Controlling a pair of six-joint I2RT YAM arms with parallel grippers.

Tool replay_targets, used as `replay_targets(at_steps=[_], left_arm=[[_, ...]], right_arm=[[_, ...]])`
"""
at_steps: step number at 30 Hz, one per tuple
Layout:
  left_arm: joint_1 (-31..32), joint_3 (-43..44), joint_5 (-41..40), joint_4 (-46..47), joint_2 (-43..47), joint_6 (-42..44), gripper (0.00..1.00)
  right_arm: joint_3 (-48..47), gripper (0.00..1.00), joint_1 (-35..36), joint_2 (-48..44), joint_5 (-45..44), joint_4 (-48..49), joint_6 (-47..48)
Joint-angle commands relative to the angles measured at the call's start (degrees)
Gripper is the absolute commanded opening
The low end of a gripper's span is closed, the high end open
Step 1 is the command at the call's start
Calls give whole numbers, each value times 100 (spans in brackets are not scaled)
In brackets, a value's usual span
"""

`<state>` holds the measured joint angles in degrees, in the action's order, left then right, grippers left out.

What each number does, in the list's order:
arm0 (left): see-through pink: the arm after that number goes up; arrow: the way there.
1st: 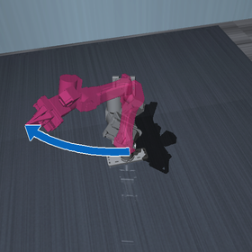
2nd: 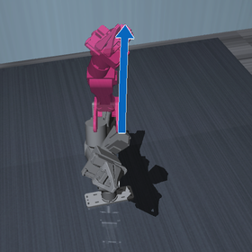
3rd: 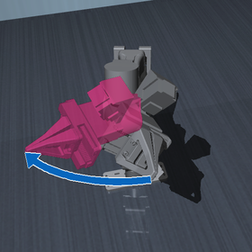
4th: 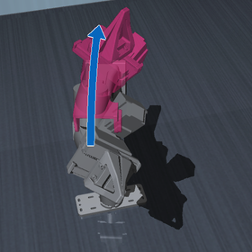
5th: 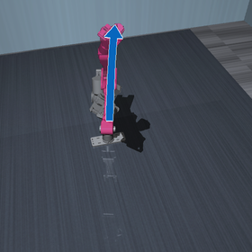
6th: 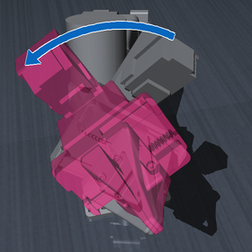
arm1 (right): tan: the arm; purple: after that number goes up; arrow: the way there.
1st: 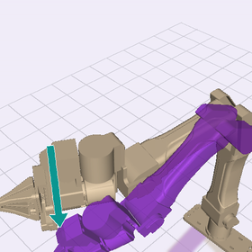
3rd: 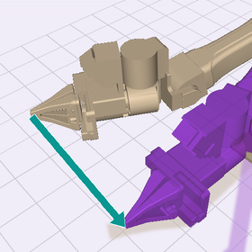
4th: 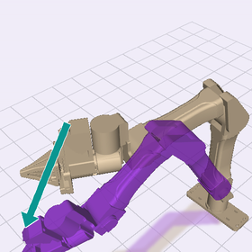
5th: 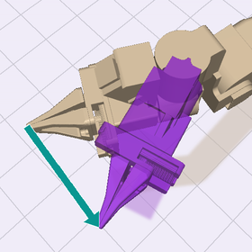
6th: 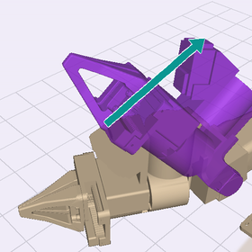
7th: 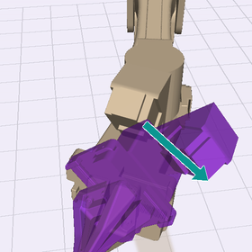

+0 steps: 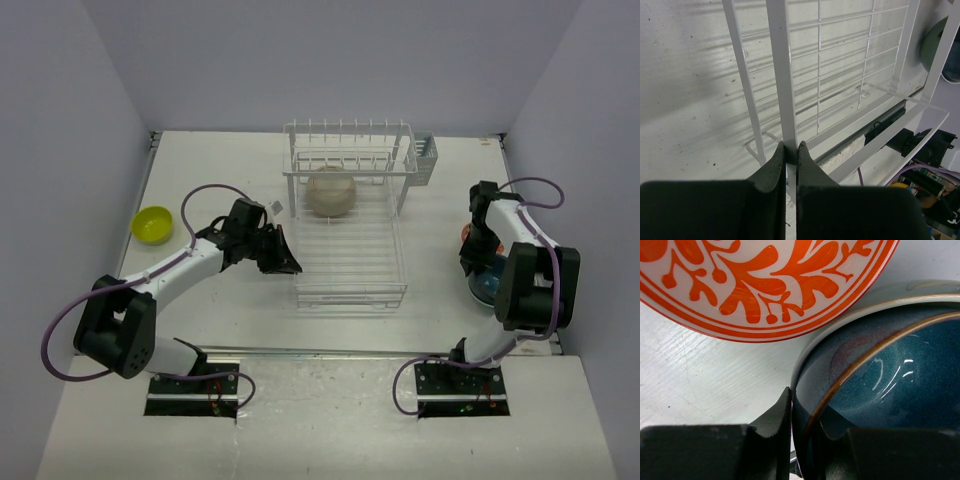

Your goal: Unload the bowls from the dish rack

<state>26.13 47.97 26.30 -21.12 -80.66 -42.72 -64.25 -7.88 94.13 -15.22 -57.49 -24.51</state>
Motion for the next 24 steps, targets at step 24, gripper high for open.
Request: replay_targets(at_steps=[24], left_arm=[[-117, -226, -829, -252, -415, 475, 0]], right_arm=[[193, 48, -100, -272, -402, -78, 105]])
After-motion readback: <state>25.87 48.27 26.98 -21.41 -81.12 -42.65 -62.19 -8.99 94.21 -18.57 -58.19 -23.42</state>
